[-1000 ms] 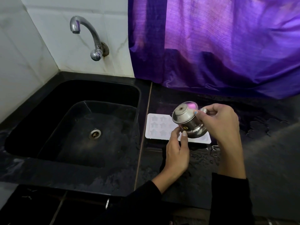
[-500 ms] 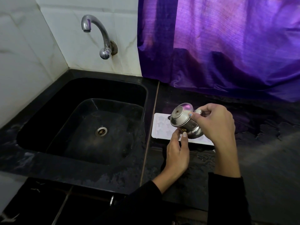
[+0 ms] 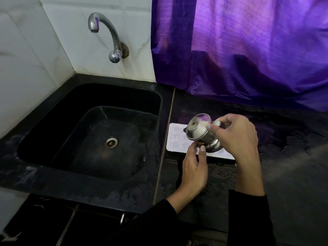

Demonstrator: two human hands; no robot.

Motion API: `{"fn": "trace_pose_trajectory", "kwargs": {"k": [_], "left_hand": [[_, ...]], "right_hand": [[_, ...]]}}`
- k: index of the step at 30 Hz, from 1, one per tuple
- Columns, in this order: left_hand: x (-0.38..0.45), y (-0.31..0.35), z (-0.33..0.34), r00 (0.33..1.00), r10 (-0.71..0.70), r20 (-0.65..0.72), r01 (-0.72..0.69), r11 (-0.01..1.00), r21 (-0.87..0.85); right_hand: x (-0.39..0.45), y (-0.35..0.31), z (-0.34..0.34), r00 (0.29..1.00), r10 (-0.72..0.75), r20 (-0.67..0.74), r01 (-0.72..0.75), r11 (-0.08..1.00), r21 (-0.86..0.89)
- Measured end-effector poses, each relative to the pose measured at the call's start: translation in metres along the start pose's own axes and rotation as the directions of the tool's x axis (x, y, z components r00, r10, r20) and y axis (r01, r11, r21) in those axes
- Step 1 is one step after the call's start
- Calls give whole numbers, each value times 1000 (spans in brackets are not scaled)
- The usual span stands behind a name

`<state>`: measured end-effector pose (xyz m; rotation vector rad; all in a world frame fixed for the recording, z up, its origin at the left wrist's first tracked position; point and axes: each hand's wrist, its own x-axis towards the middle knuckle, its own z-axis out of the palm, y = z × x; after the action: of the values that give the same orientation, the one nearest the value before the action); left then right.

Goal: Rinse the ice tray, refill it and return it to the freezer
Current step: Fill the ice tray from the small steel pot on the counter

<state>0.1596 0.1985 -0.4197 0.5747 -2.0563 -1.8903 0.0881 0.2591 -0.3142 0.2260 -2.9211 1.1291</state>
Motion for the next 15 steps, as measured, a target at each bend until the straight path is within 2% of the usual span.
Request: {"fn": "trace_pose_trajectory", "kwargs": {"k": [4, 7, 12, 15], "left_hand": [[5, -3, -2, 1000, -5, -22, 5, 1000, -12], [16, 0, -7, 999, -8, -42, 7, 999, -44], [49, 14, -16, 997, 6, -83, -12, 997, -74], [76, 20, -19, 993, 43, -110, -48, 998, -45]], "right_hand": [[6, 8, 2, 1000, 17, -5, -16, 995, 98], [16, 19, 10, 997, 78, -8, -73, 960, 270], [39, 36, 27, 979, 197, 57, -192, 784, 590], [54, 39, 35, 969, 213, 125, -239, 678, 695]]}}
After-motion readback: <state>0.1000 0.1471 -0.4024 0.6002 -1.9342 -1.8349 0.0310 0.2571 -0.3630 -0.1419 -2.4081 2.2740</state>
